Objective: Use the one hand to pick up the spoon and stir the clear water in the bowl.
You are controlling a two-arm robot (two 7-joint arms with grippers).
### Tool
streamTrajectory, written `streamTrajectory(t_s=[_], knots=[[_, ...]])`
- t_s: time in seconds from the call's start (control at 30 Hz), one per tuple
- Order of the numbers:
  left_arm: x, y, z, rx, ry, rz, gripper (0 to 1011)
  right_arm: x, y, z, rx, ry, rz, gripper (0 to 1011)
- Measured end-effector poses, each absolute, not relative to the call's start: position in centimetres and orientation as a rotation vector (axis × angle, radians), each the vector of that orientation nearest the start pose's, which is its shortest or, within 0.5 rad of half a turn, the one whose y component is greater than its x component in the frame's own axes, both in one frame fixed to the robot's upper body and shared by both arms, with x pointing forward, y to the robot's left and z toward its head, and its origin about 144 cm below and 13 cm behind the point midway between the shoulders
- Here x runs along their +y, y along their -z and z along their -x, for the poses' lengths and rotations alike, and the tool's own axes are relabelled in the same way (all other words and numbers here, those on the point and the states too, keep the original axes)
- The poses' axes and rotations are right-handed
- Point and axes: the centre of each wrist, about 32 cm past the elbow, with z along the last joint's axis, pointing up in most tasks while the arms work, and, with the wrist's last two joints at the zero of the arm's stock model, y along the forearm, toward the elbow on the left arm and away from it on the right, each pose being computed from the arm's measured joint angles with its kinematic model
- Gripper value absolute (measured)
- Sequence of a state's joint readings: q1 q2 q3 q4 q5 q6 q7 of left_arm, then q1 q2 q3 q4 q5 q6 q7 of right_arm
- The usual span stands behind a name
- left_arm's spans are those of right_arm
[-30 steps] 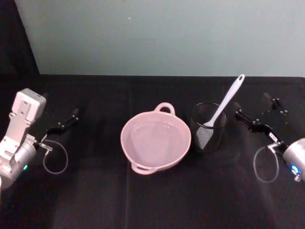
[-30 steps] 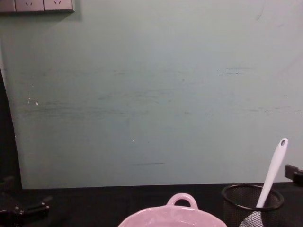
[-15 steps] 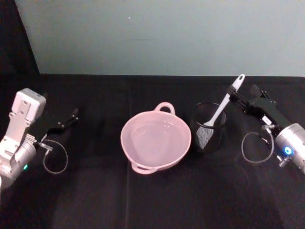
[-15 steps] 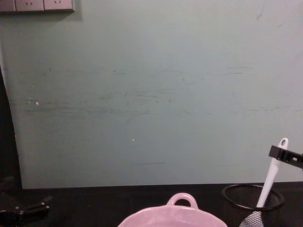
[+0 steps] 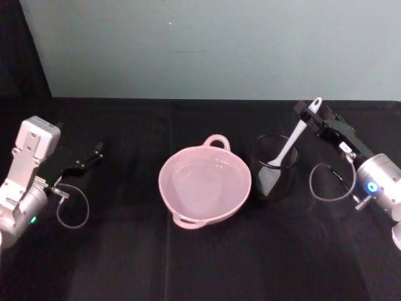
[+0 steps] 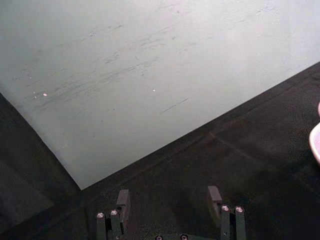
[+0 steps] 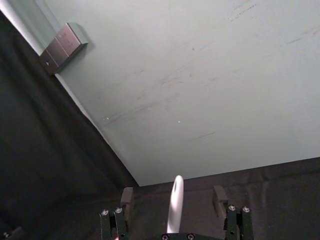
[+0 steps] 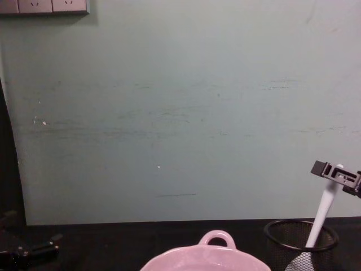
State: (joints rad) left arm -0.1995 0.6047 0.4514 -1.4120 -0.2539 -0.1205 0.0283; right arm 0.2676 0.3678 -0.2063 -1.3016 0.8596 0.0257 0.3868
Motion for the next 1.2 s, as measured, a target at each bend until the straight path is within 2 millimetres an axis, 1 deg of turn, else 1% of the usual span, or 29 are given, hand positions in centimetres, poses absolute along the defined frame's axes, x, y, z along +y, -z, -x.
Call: streamTrajectory(t_s=[0.07,0.2,0.3,0.5,0.53,0.57,0.6,0.7,0.77,0.83,0.87,0.93,1.0,1.1,1.2], knots=[[30.97,-113.98,-48.86,-0.285,-1.248,-0.304,1011,-30.35,-115.52,-52.89,0.360,1.079,-0.340,1002],[30.97,-113.98,-48.86,-0.285,-1.248,-0.305,1011,-30.10,-115.50,-52.77,0.370,1.080,-0.348,947],[30.97,-113.98,-48.86,-0.285,-1.248,-0.305,1011,-30.09,-115.40,-52.69,0.385,1.088,-0.355,851],[30.97,-113.98,-48.86,-0.285,-1.248,-0.304,1011,-30.15,-115.38,-52.67,0.394,1.091,-0.362,707],[30.97,-113.98,-48.86,-0.285,-1.248,-0.305,1011,-30.15,-115.38,-52.66,0.395,1.091,-0.363,651],[30.97,-113.98,-48.86,-0.285,-1.248,-0.305,1011,-30.17,-115.38,-52.66,0.397,1.091,-0.365,627],[30.97,-113.98,-48.86,-0.285,-1.248,-0.305,1011,-30.18,-115.39,-52.66,0.398,1.089,-0.367,565],[30.97,-113.98,-48.86,-0.285,-1.248,-0.305,1011,-30.18,-115.40,-52.67,0.399,1.087,-0.369,507],[30.97,-113.98,-48.86,-0.285,-1.248,-0.304,1011,-30.19,-115.42,-52.68,0.398,1.085,-0.371,421],[30.97,-113.98,-48.86,-0.285,-1.248,-0.305,1011,-30.19,-115.41,-52.68,0.399,1.085,-0.374,392],[30.97,-113.98,-48.86,-0.285,-1.248,-0.305,1011,-30.20,-115.40,-52.68,0.399,1.084,-0.375,320],[30.97,-113.98,-48.86,-0.285,-1.248,-0.305,1011,-30.19,-115.40,-52.69,0.399,1.083,-0.376,280],[30.97,-113.98,-48.86,-0.285,-1.248,-0.305,1011,-30.21,-115.40,-52.69,0.397,1.081,-0.375,199],[30.97,-113.98,-48.86,-0.285,-1.248,-0.304,1011,-30.22,-115.51,-52.69,0.391,1.079,-0.375,121],[30.97,-113.98,-48.86,-0.285,-1.248,-0.305,1011,-30.20,-115.96,-52.65,0.369,1.074,-0.374,110]])
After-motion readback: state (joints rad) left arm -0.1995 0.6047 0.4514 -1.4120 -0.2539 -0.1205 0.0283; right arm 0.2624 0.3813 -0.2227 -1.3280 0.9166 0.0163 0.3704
